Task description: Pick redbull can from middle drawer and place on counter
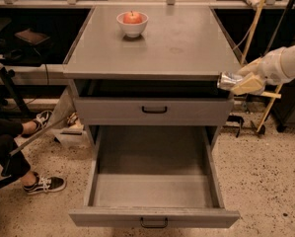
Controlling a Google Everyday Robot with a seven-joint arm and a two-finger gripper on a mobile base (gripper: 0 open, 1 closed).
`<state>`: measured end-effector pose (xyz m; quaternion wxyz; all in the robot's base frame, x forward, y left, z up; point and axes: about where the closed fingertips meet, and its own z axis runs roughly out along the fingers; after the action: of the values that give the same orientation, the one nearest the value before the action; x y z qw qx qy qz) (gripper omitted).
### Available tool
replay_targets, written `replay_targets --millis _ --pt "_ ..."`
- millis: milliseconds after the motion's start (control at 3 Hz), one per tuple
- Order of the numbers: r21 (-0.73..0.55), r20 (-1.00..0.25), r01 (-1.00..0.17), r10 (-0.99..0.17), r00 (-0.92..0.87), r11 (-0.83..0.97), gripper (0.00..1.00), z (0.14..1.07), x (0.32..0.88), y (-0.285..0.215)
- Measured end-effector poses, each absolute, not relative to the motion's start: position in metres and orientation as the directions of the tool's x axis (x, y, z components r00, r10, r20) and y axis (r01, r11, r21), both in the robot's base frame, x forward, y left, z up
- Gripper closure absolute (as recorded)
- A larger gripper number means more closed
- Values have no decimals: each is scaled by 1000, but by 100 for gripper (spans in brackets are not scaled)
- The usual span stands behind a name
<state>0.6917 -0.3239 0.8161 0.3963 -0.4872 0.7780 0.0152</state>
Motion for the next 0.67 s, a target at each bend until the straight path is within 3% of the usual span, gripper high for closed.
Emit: replay_targets --millis 667 --pt "-386 -637 -756 -746 -196 528 100 835 697 -330"
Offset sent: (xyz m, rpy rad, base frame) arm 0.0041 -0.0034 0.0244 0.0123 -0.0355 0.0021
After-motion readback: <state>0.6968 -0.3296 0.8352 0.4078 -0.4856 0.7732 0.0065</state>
